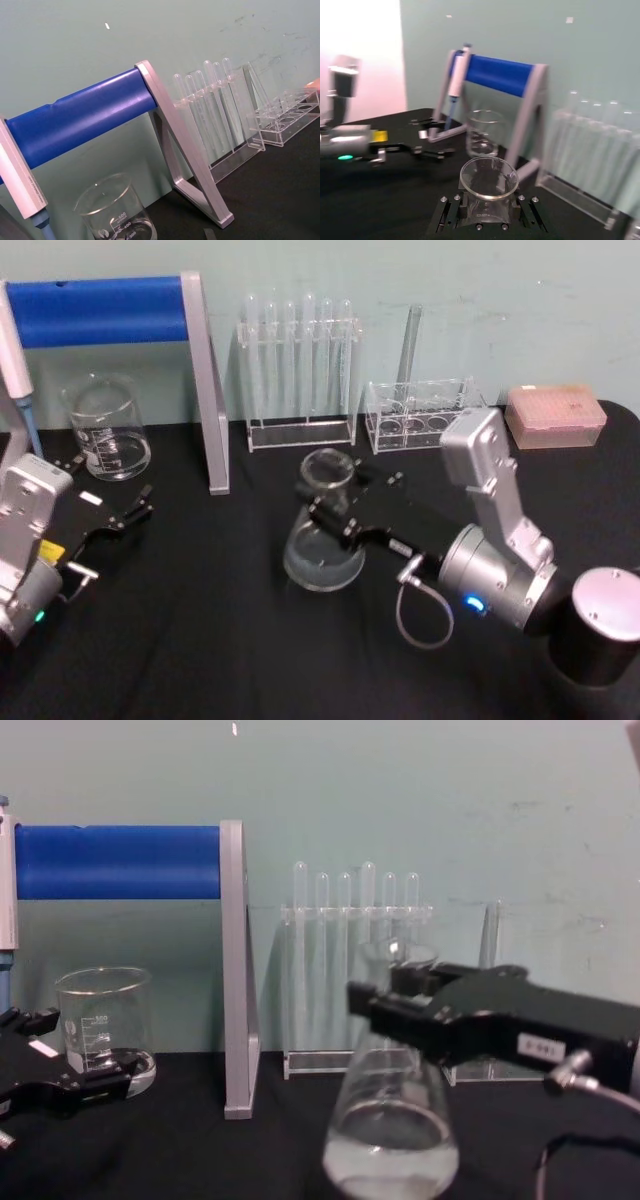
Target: Grasp the erlenmeyer flask with one hand, shake it three times, then place it back.
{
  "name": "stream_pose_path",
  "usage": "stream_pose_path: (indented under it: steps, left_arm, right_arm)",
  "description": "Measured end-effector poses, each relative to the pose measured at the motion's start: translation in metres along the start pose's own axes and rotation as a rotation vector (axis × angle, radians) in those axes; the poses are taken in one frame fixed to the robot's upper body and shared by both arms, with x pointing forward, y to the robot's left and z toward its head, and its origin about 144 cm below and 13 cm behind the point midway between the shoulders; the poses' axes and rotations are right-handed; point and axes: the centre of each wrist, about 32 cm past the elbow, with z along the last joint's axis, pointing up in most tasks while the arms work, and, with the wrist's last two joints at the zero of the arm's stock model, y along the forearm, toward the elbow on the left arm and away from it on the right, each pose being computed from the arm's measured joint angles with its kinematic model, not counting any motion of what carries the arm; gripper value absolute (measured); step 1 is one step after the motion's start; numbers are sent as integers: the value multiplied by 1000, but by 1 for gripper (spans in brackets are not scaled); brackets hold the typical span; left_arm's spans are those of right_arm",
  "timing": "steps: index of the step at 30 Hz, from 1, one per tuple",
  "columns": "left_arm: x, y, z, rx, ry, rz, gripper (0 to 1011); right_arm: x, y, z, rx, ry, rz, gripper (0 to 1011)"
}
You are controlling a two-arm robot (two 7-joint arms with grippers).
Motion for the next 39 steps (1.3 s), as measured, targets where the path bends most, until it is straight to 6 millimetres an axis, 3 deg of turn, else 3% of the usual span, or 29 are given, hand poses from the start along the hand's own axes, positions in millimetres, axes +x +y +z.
stream_pose_path:
  steps: [14,23,32,39]
  left_arm:
    - [0,0,0,0,0,0,1001]
    - [0,0,0,0,0,0,1001]
    - [0,0,0,0,0,0,1001]
    - [0,0,0,0,0,0,1001]
  right_arm:
    - [53,-7,2,7,-8,-244,453]
    - [76,-17,2,5,-15,-350,453]
    - [83,-20,2,6,-16,-383,453]
    - [71,-17,3,9,-10,-328,453]
